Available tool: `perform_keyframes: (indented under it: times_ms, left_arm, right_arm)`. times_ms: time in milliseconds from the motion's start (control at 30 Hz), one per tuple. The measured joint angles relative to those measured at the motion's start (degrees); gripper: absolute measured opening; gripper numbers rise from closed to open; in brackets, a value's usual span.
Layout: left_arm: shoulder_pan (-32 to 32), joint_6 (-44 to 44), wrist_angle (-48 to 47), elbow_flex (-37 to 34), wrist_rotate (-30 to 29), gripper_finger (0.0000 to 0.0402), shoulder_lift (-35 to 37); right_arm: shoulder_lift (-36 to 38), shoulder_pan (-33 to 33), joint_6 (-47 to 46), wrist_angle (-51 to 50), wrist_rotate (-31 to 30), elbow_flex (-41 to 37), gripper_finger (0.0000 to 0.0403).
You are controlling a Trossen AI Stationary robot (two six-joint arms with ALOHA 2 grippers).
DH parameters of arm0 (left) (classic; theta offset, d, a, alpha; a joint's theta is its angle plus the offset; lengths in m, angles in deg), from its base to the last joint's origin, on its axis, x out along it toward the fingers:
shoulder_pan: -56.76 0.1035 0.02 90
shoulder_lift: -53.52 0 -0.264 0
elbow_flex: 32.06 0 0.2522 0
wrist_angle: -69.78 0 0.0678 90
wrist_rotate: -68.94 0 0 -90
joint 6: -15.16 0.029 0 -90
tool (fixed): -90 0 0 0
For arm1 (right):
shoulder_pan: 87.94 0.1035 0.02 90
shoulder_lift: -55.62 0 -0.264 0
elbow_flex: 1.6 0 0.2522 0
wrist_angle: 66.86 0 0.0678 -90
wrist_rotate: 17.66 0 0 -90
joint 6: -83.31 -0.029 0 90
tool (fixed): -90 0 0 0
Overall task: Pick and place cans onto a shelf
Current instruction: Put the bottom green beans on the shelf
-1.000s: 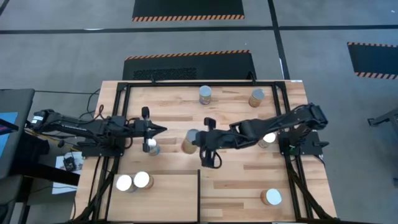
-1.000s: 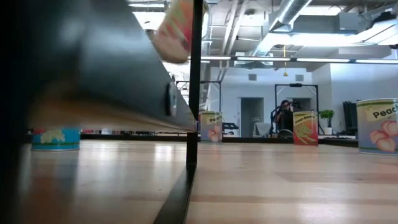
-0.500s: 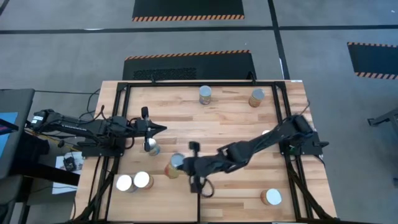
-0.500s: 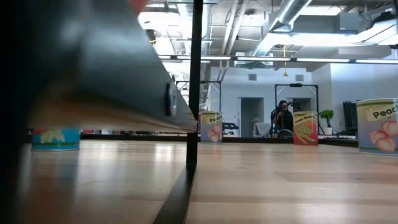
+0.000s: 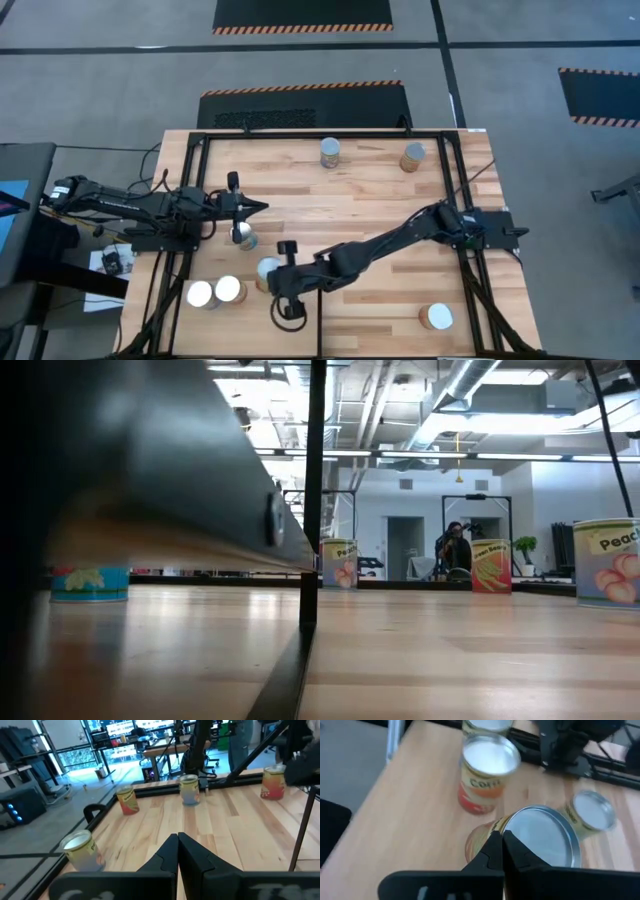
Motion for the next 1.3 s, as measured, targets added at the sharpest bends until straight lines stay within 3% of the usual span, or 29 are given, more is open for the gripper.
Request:
perform_keyframes:
  times_ms: [667,1033,1300]
  left_arm:
    - [0.0,-0.5,-0.1,0.0,-0.1,0.0,0.0]
    - [0.0,-0.5,-0.6,0.0,-0.1,0.0,0.0]
    - [0.0,-0.5,-1.0,0.0,-0.1,0.0,0.0]
  right_arm:
    - [-2.0,-0.2,-2.4,1.4,5.4,0.8,0.0006]
    - [-2.0,-0.5,-2.5,1.6,6.6,0.8,0.0061]
    - [-2.0,-0.6,-2.5,2.9,6.5,0.8,0.0078]
